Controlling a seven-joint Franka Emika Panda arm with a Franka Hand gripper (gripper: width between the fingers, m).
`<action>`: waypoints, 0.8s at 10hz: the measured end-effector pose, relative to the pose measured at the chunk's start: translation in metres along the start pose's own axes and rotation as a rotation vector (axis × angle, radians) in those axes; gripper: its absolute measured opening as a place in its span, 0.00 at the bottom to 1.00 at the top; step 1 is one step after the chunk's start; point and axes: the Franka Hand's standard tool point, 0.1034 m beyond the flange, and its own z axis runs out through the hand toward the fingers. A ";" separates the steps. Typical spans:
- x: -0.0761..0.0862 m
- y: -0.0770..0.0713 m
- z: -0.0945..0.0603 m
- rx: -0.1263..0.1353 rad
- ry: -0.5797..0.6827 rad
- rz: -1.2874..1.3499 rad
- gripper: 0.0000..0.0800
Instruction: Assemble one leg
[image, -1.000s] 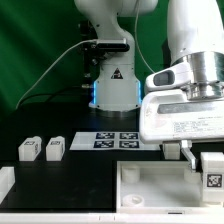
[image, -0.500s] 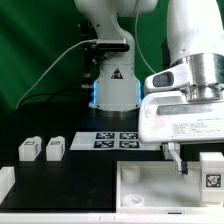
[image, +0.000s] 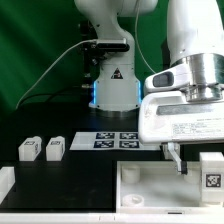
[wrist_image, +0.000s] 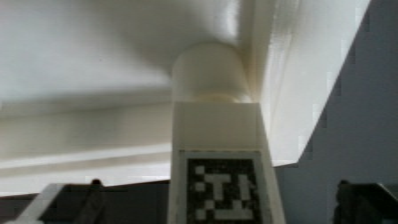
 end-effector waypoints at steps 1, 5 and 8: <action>0.004 0.001 -0.006 0.010 -0.042 0.012 0.81; 0.010 0.001 -0.020 0.055 -0.300 0.100 0.81; 0.006 0.015 -0.018 0.055 -0.621 0.076 0.81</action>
Offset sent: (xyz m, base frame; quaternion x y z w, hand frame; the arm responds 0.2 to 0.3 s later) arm 0.0089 -0.0118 0.0099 -0.0223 -0.0515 0.0293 0.9980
